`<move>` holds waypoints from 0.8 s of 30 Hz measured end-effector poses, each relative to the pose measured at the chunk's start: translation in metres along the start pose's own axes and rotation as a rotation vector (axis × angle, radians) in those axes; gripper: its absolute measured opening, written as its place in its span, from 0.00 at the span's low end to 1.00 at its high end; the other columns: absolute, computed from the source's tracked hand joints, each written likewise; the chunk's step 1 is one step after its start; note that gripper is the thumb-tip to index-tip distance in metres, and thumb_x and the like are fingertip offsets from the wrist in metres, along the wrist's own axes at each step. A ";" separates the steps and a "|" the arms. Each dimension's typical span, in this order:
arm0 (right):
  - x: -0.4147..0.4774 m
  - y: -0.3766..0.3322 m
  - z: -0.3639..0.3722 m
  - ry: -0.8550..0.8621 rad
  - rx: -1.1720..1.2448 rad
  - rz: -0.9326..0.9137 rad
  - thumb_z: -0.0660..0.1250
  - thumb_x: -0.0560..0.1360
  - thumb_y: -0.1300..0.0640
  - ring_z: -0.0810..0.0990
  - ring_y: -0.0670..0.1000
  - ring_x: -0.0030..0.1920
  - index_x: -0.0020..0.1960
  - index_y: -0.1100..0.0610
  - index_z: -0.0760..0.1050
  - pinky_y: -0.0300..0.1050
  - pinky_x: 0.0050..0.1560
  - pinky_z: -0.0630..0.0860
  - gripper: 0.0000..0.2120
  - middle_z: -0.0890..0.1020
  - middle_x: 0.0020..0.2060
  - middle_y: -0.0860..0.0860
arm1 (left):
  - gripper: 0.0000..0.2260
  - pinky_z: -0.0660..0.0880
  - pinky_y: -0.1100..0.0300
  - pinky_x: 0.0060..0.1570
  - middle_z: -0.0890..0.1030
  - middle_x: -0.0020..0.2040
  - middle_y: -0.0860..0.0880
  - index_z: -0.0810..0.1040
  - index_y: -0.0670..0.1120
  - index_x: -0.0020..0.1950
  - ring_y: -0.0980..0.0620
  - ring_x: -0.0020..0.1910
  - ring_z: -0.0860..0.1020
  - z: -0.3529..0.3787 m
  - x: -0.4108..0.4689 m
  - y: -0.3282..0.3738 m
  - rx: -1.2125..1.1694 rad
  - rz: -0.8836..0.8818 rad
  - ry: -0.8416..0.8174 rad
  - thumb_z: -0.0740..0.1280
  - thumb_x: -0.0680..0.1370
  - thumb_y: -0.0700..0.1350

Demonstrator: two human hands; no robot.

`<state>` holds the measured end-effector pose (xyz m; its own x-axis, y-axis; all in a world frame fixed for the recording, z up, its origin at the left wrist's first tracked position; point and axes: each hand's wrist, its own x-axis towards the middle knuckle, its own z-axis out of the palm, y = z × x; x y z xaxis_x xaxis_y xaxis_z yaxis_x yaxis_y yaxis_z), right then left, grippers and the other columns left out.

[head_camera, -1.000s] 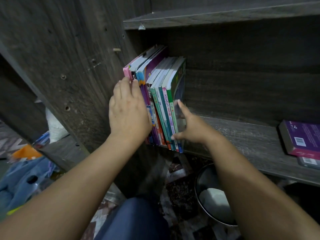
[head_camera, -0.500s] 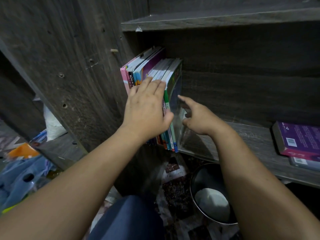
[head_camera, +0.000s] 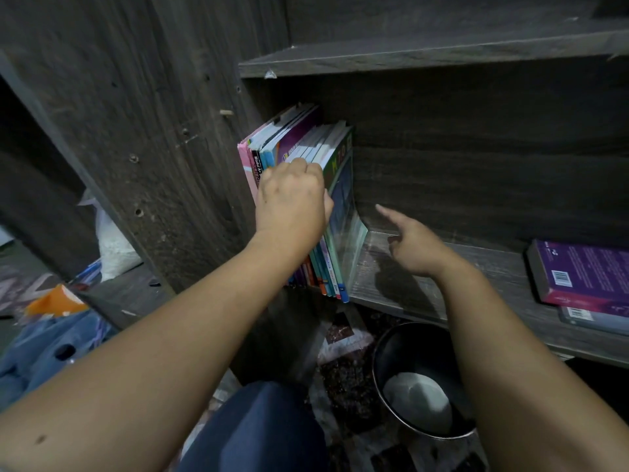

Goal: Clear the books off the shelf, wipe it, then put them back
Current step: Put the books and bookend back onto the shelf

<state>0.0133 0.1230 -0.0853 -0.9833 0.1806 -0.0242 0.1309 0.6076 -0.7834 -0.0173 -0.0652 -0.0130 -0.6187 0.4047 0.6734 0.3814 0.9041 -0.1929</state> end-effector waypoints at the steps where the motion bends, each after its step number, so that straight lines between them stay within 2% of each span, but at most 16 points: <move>1: -0.001 0.001 -0.002 0.011 0.003 0.004 0.61 0.76 0.69 0.76 0.48 0.34 0.76 0.42 0.58 0.38 0.32 0.72 0.35 0.75 0.65 0.56 | 0.09 0.72 0.56 0.33 0.78 0.35 0.44 0.78 0.41 0.38 0.45 0.33 0.77 -0.001 0.000 0.001 -0.002 -0.007 -0.002 0.74 0.68 0.45; 4: -0.004 0.004 -0.004 0.014 0.001 0.008 0.61 0.76 0.69 0.77 0.50 0.32 0.76 0.41 0.59 0.42 0.33 0.73 0.35 0.74 0.67 0.55 | 0.08 0.72 0.56 0.30 0.78 0.39 0.43 0.78 0.39 0.43 0.43 0.34 0.78 -0.003 -0.002 0.005 -0.047 -0.040 -0.048 0.72 0.71 0.44; 7: -0.007 0.007 -0.006 0.011 0.000 0.015 0.60 0.76 0.69 0.76 0.48 0.30 0.75 0.40 0.59 0.40 0.29 0.72 0.35 0.68 0.72 0.53 | 0.09 0.74 0.54 0.30 0.78 0.41 0.41 0.79 0.38 0.46 0.41 0.35 0.79 -0.002 -0.004 0.008 -0.077 -0.045 -0.031 0.72 0.71 0.42; 10: -0.008 0.011 -0.009 0.016 0.006 0.014 0.60 0.75 0.69 0.78 0.48 0.32 0.75 0.40 0.59 0.39 0.31 0.73 0.36 0.65 0.74 0.52 | 0.10 0.75 0.50 0.38 0.78 0.43 0.41 0.80 0.38 0.48 0.40 0.39 0.79 -0.001 -0.008 0.010 -0.066 -0.037 -0.033 0.70 0.73 0.43; 13: -0.009 0.013 -0.011 0.019 0.011 0.008 0.60 0.75 0.68 0.79 0.50 0.35 0.75 0.41 0.60 0.41 0.34 0.74 0.35 0.67 0.73 0.54 | 0.10 0.72 0.52 0.43 0.78 0.42 0.43 0.80 0.40 0.47 0.42 0.38 0.78 -0.003 -0.015 0.012 0.031 -0.050 -0.023 0.71 0.72 0.45; 18: -0.012 0.013 -0.015 0.012 0.005 0.012 0.62 0.76 0.67 0.80 0.49 0.36 0.75 0.41 0.60 0.39 0.32 0.73 0.33 0.66 0.73 0.54 | 0.08 0.71 0.56 0.32 0.77 0.39 0.42 0.80 0.38 0.41 0.42 0.32 0.77 -0.023 -0.029 0.019 -0.045 -0.111 0.000 0.74 0.67 0.41; 21: -0.013 0.011 -0.014 -0.015 0.006 0.012 0.62 0.77 0.67 0.78 0.47 0.34 0.74 0.41 0.61 0.38 0.30 0.72 0.33 0.64 0.75 0.54 | 0.10 0.70 0.55 0.37 0.76 0.49 0.44 0.78 0.40 0.49 0.42 0.41 0.79 -0.045 -0.035 0.025 -0.132 -0.254 -0.113 0.68 0.73 0.46; 24: -0.013 0.008 -0.011 -0.031 0.008 -0.003 0.62 0.76 0.67 0.76 0.44 0.34 0.74 0.43 0.62 0.37 0.33 0.71 0.32 0.64 0.74 0.53 | 0.22 0.72 0.52 0.49 0.70 0.58 0.44 0.69 0.43 0.61 0.41 0.53 0.76 -0.055 -0.037 0.035 -0.336 -0.441 -0.298 0.71 0.72 0.49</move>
<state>0.0286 0.1341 -0.0839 -0.9871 0.1547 -0.0410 0.1271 0.6020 -0.7884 0.0567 -0.0560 -0.0059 -0.9135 0.0682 0.4010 0.2116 0.9216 0.3253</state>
